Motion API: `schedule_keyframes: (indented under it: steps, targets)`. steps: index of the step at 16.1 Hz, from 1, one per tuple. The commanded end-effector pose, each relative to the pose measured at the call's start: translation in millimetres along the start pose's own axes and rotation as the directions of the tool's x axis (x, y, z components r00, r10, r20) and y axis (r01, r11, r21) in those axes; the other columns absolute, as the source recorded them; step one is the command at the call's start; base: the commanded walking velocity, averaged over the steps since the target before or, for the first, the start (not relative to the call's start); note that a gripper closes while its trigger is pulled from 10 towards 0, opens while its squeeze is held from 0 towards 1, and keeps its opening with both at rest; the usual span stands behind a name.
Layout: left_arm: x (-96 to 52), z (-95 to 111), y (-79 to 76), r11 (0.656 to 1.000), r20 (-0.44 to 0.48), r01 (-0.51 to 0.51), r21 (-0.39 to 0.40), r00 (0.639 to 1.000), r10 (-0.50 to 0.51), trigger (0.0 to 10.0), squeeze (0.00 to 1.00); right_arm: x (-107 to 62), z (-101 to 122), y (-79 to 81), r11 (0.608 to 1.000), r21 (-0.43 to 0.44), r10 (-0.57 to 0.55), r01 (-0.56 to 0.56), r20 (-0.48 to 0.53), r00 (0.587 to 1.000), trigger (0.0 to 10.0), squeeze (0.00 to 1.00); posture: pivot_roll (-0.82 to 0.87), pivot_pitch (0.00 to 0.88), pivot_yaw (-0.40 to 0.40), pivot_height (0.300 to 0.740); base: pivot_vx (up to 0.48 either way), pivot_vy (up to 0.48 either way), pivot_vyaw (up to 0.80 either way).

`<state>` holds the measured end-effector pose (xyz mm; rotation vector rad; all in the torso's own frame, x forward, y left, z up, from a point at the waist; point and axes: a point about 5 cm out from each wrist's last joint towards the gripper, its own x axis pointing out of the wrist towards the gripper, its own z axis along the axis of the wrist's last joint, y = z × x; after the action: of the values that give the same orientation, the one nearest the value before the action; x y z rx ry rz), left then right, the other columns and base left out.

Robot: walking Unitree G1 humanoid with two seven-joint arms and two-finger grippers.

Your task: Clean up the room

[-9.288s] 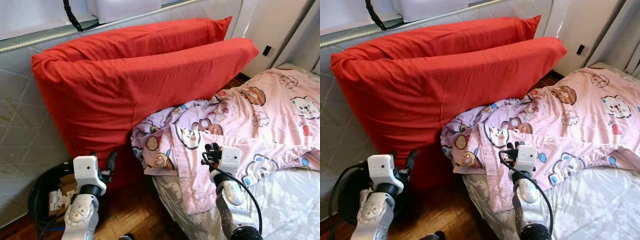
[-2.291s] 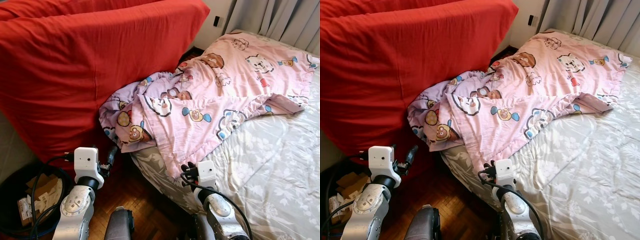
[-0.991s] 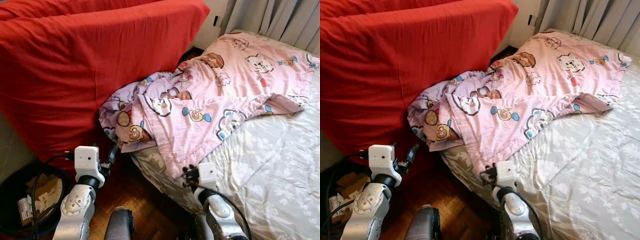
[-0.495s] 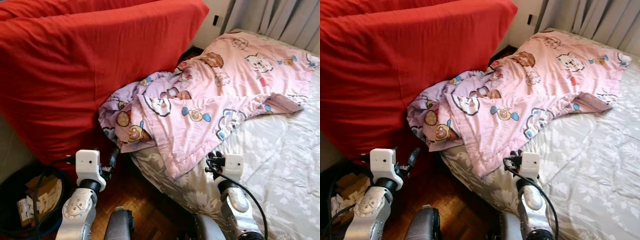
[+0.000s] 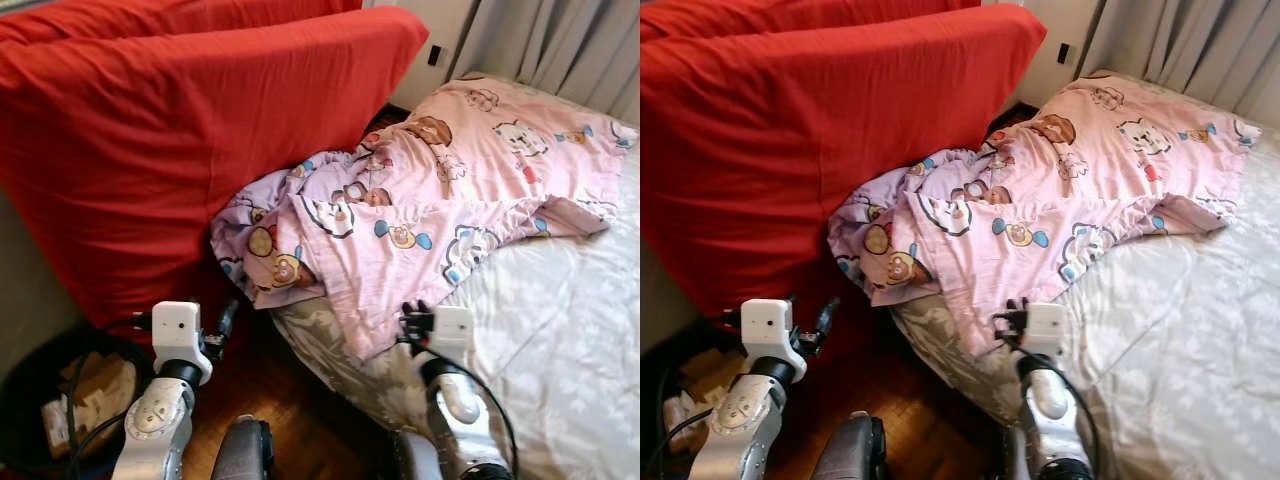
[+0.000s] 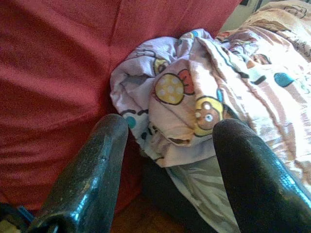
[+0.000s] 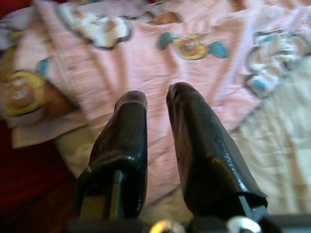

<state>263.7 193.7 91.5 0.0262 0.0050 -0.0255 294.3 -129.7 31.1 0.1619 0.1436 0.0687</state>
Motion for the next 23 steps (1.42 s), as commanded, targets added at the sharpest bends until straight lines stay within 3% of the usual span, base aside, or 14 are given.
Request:
schedule_keyframes:
  steps: [1, 10, 23]
  targets:
    - [-1.1, -0.1, -1.4, 1.000, 0.005, 0.005, 0.001, 1.000, -0.005, 10.0, 0.00, -2.1, -1.8, -5.2, 1.000, -0.004, -0.018, 0.018, -0.014, 1.000, 10.0, 0.00, 0.12, 0.172, -0.032, 0.626, 0.000, 0.349, 0.00]
    - [0.2, 1.5, -1.5, 1.000, 0.008, 0.008, 0.008, 1.000, -0.008, 10.0, 0.00, -0.4, -1.2, -4.5, 1.000, -0.001, -0.020, 0.020, -0.022, 1.000, 10.0, 0.00, 0.13, 0.174, -0.027, 0.626, 0.000, 0.214, 0.00]
    - [0.6, 3.4, -5.1, 0.999, 0.021, 0.034, 0.001, 0.999, -0.034, 10.0, 0.00, -0.4, -4.2, -2.5, 1.000, 0.002, -0.007, 0.007, -0.043, 0.999, 10.0, 0.00, 0.13, 0.173, -0.025, 0.626, 0.000, 0.000, 0.00]
